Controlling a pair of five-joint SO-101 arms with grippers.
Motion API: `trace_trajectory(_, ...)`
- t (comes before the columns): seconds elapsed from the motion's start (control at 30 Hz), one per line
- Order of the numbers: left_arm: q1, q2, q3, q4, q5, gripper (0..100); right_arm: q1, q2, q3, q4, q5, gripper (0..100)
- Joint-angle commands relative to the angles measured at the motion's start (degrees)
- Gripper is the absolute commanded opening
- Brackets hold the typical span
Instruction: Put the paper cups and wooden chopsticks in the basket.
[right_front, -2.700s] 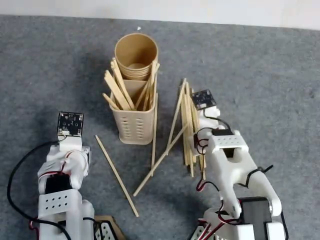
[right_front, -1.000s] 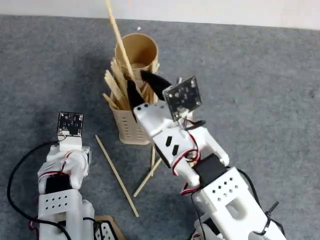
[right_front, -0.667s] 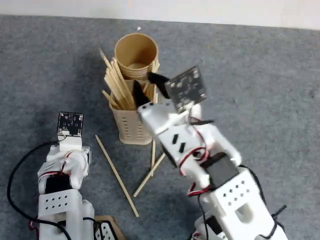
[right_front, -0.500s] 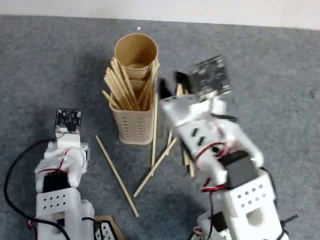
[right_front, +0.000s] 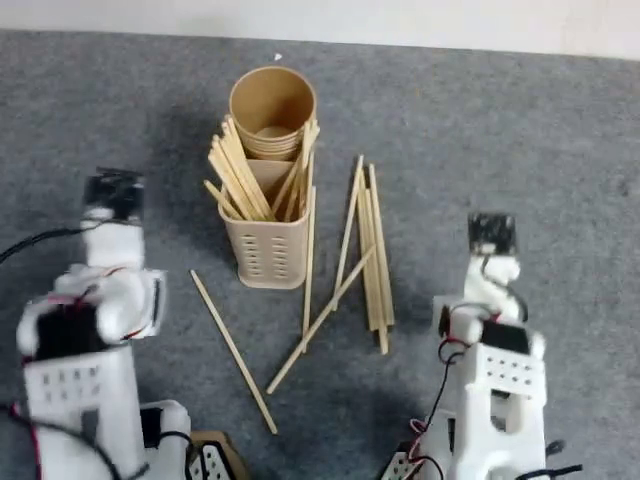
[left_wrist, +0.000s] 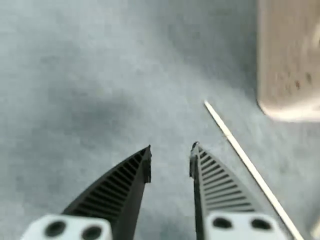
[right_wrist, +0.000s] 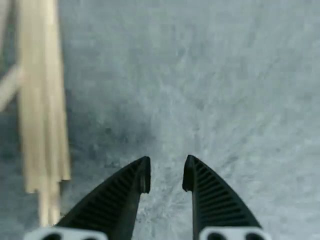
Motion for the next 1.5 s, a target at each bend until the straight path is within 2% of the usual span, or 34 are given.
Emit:
trace_trajectory(0.0,6.11,10.33,-2.15,3.52,1.14,16,-0.04,-1.01,5.85,-7.60,0.09,12.4)
trace_trajectory(0.1,8.84,17.98,-2.51,3.34,5.71,16,0.13,-1.01,6.81,-7.78,0.09,12.4)
trace_trajectory(0.2,9.19,21.85,-3.47,-2.81,6.77,16,0.13,-1.01,6.90,-7.87,0.26,12.4)
trace_trajectory(0.3,9.19,22.37,-2.51,-6.95,6.95,16,-0.04,-1.01,6.90,-7.87,0.44,12.4)
trace_trajectory(0.53,9.19,22.81,6.99,-20.66,19.69,16,-0.13,-1.01,6.90,-7.96,0.44,12.4)
trace_trajectory(0.7,9.27,22.81,11.12,-29.98,24.00,16,-0.13,-1.01,6.90,-7.96,0.44,12.4)
trace_trajectory(0.87,9.45,22.90,11.38,-32.44,24.70,16,-0.13,-1.01,6.99,-7.96,0.44,12.4)
trace_trajectory(1.03,12.53,22.90,14.55,-36.66,24.70,16,-0.13,-1.01,6.99,-7.96,0.44,12.4)
trace_trajectory(1.13,14.64,22.99,15.16,-36.92,26.46,15,-0.13,-1.01,6.99,-7.96,0.44,12.4)
trace_trajectory(1.3,14.90,22.99,15.25,-37.80,27.16,6,-0.13,-1.01,6.99,-7.96,0.44,12.4)
trace_trajectory(1.47,15.16,28.26,14.29,-37.80,27.16,8,-0.13,-1.01,6.99,-7.96,0.44,12.4)
